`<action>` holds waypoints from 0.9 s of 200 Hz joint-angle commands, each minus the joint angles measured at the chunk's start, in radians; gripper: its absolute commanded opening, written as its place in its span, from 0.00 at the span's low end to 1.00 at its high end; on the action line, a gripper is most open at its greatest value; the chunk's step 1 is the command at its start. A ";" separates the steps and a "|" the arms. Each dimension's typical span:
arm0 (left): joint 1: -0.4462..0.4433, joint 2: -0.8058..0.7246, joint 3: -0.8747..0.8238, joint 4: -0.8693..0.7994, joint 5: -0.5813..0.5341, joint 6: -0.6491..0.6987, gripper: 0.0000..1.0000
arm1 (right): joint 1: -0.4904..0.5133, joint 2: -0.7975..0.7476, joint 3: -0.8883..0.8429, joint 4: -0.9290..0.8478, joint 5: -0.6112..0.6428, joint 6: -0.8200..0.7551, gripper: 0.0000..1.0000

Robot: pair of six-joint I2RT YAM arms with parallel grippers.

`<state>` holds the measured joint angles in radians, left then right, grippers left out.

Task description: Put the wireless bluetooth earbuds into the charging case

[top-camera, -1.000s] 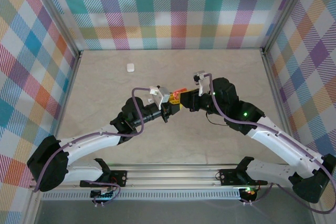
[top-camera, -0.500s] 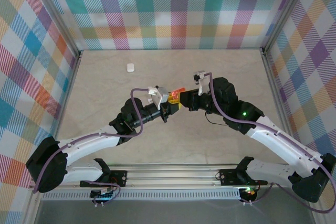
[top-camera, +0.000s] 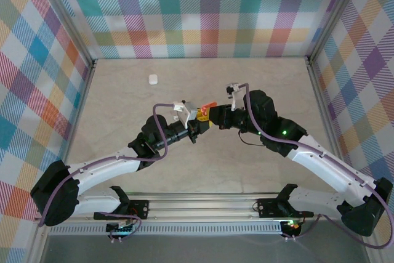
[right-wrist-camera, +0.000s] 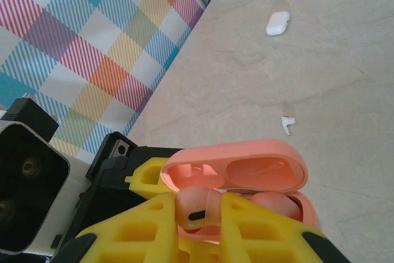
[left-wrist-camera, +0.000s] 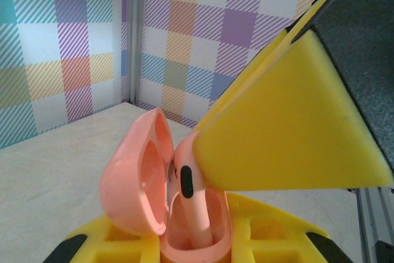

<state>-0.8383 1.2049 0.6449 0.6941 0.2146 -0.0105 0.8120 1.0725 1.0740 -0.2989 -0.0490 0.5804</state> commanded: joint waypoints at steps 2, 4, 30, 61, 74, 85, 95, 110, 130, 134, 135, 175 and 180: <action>-0.014 -0.023 0.024 0.112 -0.015 -0.005 0.00 | 0.007 0.021 0.001 -0.075 -0.018 -0.004 0.20; -0.013 -0.023 0.024 0.113 -0.015 -0.004 0.00 | 0.007 0.021 0.002 -0.080 -0.018 -0.006 0.20; -0.014 -0.028 0.022 0.110 -0.021 0.000 0.00 | 0.007 0.024 0.001 -0.128 -0.014 -0.028 0.23; -0.014 -0.031 0.022 0.109 -0.020 0.000 0.00 | 0.007 0.030 0.007 -0.144 -0.014 -0.041 0.27; -0.014 -0.031 0.023 0.109 -0.018 0.000 0.00 | 0.007 0.033 0.012 -0.145 -0.015 -0.044 0.28; -0.013 -0.035 0.022 0.107 -0.019 0.000 0.00 | 0.007 0.036 0.017 -0.146 -0.015 -0.046 0.30; -0.014 -0.037 0.022 0.104 -0.019 0.000 0.00 | 0.007 0.038 0.023 -0.149 -0.015 -0.050 0.32; -0.013 -0.040 0.019 0.103 -0.020 -0.001 0.00 | 0.007 0.038 0.031 -0.154 -0.013 -0.053 0.33; -0.013 -0.044 0.015 0.103 -0.024 -0.002 0.00 | 0.007 0.037 0.043 -0.162 -0.012 -0.060 0.34; -0.013 -0.045 0.013 0.102 -0.024 -0.002 0.00 | 0.007 0.037 0.046 -0.163 -0.011 -0.060 0.35; -0.013 -0.045 0.013 0.102 -0.023 -0.002 0.00 | 0.009 0.037 0.047 -0.164 -0.010 -0.061 0.35; -0.014 -0.046 0.010 0.099 -0.020 -0.005 0.00 | 0.009 0.037 0.076 -0.179 0.000 -0.072 0.38; -0.014 -0.046 0.009 0.098 -0.020 -0.004 0.00 | 0.008 0.036 0.084 -0.183 0.001 -0.074 0.38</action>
<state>-0.8387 1.2045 0.6449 0.6655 0.2146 -0.0101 0.8131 1.0985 1.1233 -0.3866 -0.0608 0.5304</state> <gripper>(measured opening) 0.193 0.376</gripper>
